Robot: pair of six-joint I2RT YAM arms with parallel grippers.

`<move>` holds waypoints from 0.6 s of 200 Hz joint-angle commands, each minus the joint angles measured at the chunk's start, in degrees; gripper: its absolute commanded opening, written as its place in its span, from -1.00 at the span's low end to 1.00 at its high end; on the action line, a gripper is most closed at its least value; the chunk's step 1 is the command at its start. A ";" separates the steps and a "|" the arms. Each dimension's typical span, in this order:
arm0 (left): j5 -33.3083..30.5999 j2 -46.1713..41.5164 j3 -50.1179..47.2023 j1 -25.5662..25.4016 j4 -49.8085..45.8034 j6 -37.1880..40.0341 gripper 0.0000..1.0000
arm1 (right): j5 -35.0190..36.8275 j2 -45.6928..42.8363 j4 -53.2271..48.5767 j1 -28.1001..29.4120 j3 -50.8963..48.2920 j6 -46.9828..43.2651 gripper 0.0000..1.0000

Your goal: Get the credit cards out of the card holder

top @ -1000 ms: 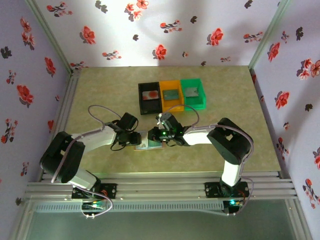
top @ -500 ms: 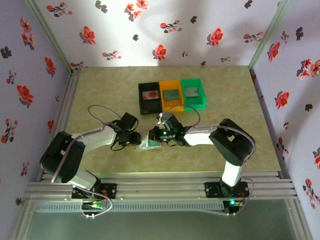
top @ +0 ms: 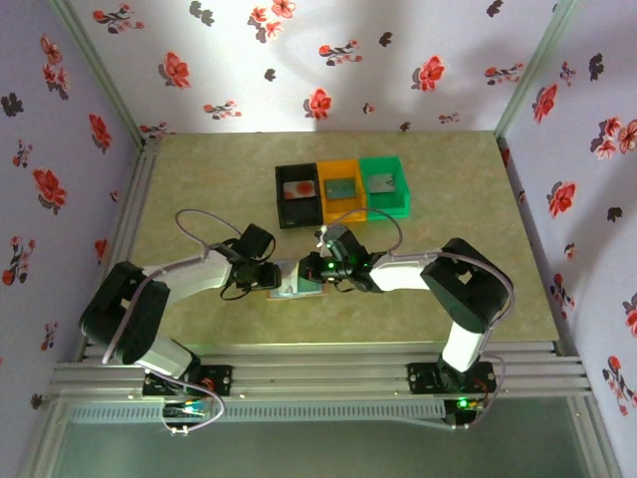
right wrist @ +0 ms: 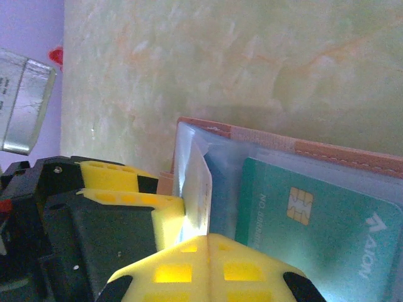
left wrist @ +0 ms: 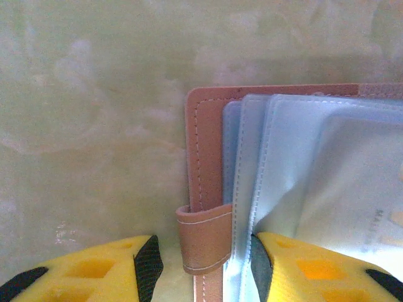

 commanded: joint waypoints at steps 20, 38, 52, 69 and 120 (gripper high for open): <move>1.70 8.85 -3.68 -1.13 5.28 0.67 -0.09 | -3.14 1.29 6.41 0.40 -0.45 2.27 -0.82; 1.72 8.84 -3.68 -1.12 5.30 0.73 -0.09 | -2.99 1.08 6.49 0.65 -0.28 2.00 -0.66; 1.70 8.91 -3.68 -1.12 5.25 0.72 -0.09 | -3.02 0.90 6.67 0.81 -0.24 1.87 -0.58; 1.70 9.07 -3.51 -1.12 5.21 0.76 -0.10 | -3.29 1.07 6.59 1.08 0.03 1.71 -0.51; 1.65 8.93 -3.68 -1.12 5.25 0.68 -0.10 | -3.47 2.04 6.93 1.63 0.39 1.86 -0.51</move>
